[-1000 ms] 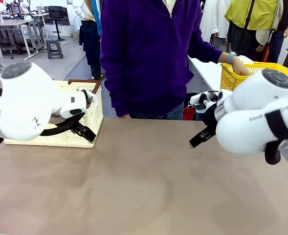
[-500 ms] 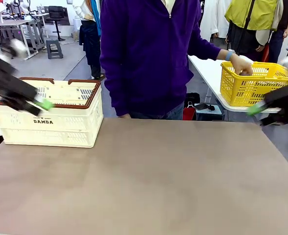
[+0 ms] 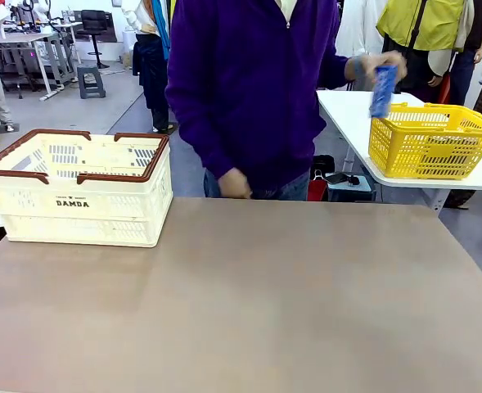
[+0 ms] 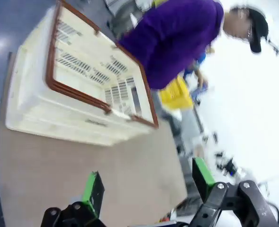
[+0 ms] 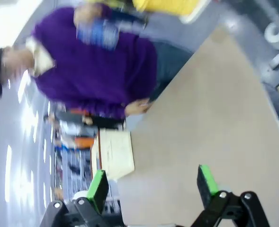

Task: Place the drinks into the Shopping basket.
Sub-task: Pick up one drink and place it into the Shopping basket.

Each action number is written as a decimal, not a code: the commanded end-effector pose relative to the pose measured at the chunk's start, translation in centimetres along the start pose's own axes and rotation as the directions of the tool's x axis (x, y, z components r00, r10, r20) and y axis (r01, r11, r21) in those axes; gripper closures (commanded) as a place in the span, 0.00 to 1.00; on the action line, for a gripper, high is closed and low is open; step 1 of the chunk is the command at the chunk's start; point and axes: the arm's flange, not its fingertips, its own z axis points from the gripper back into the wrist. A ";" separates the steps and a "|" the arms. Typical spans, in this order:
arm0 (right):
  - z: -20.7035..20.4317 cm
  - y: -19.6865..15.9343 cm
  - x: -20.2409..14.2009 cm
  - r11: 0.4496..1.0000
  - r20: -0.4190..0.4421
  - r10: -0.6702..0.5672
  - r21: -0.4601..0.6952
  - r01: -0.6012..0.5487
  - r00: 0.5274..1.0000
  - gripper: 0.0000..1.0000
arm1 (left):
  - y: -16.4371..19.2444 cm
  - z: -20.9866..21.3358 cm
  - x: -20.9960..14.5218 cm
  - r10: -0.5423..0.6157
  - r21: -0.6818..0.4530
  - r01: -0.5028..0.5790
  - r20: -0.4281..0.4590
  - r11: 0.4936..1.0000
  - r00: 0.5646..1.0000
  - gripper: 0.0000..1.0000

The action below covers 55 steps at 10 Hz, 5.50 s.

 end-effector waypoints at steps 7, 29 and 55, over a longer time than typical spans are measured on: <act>-0.7 2.1 -0.7 0.997 -0.063 0.071 0.019 -0.070 0.995 0.00 | -3.1 -0.7 -0.2 -0.084 0.017 0.086 -0.090 0.996 0.992 0.00; -0.7 2.1 -0.7 0.997 -0.063 0.071 0.019 -0.070 0.995 0.00 | -5.2 -1.0 -0.3 0.061 0.111 -0.045 -0.146 0.993 0.987 0.00; -0.7 2.1 -0.7 0.997 -0.063 0.071 0.019 -0.070 0.995 0.00 | -18.8 -39.2 -32.9 -0.056 0.491 0.671 -0.783 0.555 0.619 0.00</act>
